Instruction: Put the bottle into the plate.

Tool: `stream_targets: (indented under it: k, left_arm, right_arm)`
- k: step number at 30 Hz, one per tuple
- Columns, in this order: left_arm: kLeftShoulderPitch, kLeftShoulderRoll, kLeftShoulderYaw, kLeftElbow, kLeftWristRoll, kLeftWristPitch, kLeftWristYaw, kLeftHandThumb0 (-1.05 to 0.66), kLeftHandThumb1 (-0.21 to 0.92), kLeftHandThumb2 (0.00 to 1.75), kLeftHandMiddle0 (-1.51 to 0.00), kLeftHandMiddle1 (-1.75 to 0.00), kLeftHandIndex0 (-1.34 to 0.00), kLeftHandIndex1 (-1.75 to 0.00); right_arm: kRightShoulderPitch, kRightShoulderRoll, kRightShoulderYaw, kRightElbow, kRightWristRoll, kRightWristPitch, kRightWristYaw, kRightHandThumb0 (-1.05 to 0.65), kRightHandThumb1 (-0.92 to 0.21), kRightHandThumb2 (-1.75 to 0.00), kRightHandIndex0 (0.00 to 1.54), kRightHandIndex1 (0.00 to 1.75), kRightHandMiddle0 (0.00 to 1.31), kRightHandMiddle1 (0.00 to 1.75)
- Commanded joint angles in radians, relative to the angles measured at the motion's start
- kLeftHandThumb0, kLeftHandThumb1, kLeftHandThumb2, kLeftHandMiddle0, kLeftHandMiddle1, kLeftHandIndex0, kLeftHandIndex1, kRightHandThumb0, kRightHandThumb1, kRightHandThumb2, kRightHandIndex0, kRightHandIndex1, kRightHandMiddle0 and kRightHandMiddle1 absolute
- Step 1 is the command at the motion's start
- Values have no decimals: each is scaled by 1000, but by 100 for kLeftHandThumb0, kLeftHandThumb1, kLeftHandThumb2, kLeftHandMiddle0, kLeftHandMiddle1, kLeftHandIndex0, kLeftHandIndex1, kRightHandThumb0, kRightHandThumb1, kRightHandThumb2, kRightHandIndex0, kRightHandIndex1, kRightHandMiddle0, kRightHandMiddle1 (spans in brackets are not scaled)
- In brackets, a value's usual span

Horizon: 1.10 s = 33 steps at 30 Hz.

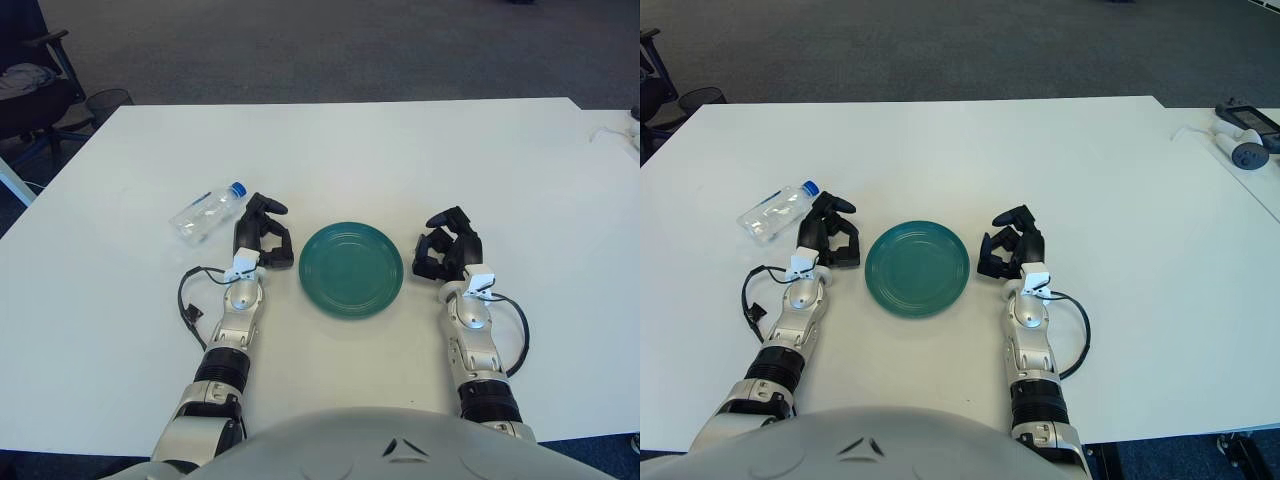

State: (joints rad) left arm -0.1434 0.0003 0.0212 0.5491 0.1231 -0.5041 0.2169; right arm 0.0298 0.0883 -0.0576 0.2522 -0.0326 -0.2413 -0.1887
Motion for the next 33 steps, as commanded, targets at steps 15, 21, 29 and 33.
stream_targets:
  k: [15, 21, 29, 33]
  left_arm:
    - [126, 38, 17, -410, 1, 39, -44, 0, 7, 159, -79, -171, -57, -175]
    - [108, 60, 67, -499, 100, -62, 39, 0, 14, 151, -76, -169, -52, -175]
    - [7, 87, 136, -494, 348, -190, 270, 0, 19, 145, -72, -169, -47, -175]
    - [-13, 79, 153, -500, 468, -231, 413, 0, 20, 145, -71, -171, -46, -175]
  right_arm:
    - [56, 9, 1, 83, 5, 82, 1, 0, -15, -148, 78, 164, 51, 175]
    - [46, 11, 3, 99, 0, 76, -8, 0, -15, -148, 78, 164, 50, 175]
    - [41, 18, 6, 109, -6, 71, -18, 0, -14, -149, 79, 163, 51, 175]
    - [34, 17, 5, 115, -7, 79, -16, 0, -14, -149, 79, 163, 51, 175]
